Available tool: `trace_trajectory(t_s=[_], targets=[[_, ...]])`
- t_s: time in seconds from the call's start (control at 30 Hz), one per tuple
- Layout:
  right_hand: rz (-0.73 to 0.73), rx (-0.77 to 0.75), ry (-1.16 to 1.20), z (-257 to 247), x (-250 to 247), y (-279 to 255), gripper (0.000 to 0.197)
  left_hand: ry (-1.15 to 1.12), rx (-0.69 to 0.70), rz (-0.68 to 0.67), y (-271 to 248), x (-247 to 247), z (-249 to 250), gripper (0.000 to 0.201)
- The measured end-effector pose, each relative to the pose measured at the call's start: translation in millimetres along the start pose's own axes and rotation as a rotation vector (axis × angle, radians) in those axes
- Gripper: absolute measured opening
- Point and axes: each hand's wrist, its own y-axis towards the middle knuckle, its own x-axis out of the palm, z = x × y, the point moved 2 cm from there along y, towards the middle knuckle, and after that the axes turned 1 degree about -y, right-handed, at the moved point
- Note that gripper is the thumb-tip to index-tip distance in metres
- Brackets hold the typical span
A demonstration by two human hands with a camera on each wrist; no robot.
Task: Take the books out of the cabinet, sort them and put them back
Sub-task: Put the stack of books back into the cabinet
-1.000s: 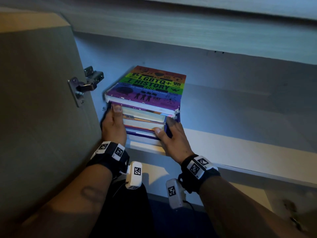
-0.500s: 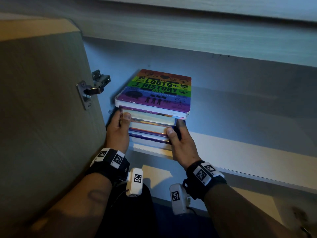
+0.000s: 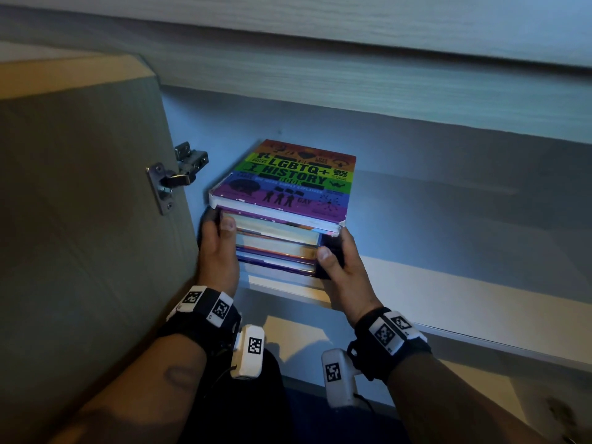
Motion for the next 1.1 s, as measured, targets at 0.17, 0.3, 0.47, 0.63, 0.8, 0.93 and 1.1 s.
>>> trace_trajectory(t_s=[0.17, 0.3, 0.47, 0.63, 0.8, 0.93, 1.1], targets=[[0.121, -0.045, 0.088, -23.6, 7.8, 9.5, 0.078, 0.016, 0.04, 0.049, 9.3, 4.4, 15.3, 0.048], [0.125, 0.036, 0.097, -21.0, 15.4, 9.7, 0.054, 0.026, 0.02, 0.069, 14.6, 3.9, 12.3, 0.047], [0.118, 0.088, 0.089, -20.3, 12.4, 9.4, 0.059, -0.031, -0.003, 0.053, 13.3, 9.7, 12.7, 0.03], [0.134, 0.063, 0.077, -24.3, 9.8, 8.4, 0.044, -0.041, -0.033, 0.055, 11.1, 10.5, 14.8, 0.029], [0.074, 0.032, 0.03, -16.9, 8.0, 7.9, 0.042, -0.004, -0.061, 0.022, 9.3, 8.8, 7.3, 0.039], [-0.023, -0.054, -0.4, -1.3, 6.6, 4.8, 0.081, 0.075, -0.098, 0.002, -2.2, 7.8, -1.5, 0.027], [-0.049, -0.151, -0.648, 2.8, 9.2, 5.1, 0.082, 0.135, -0.087, 0.029, -7.2, 11.3, -0.8, 0.011]])
